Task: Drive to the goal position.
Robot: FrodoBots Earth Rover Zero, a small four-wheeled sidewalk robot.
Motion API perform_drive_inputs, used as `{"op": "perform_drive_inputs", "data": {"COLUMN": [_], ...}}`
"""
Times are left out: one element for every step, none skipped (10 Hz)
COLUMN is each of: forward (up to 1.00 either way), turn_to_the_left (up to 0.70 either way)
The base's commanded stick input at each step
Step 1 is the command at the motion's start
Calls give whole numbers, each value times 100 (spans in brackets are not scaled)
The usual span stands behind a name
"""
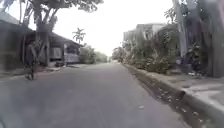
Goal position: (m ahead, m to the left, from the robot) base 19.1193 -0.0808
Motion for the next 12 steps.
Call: {"op": "perform_drive_inputs", "data": {"forward": [100, 100, 100, 100, 100, 100, 100, 100, 100, 100, 100, 100], "turn_to_the_left": [6, 6, -31, -5, 6, 6, 6, -8, -19, 6, 6, 6]}}
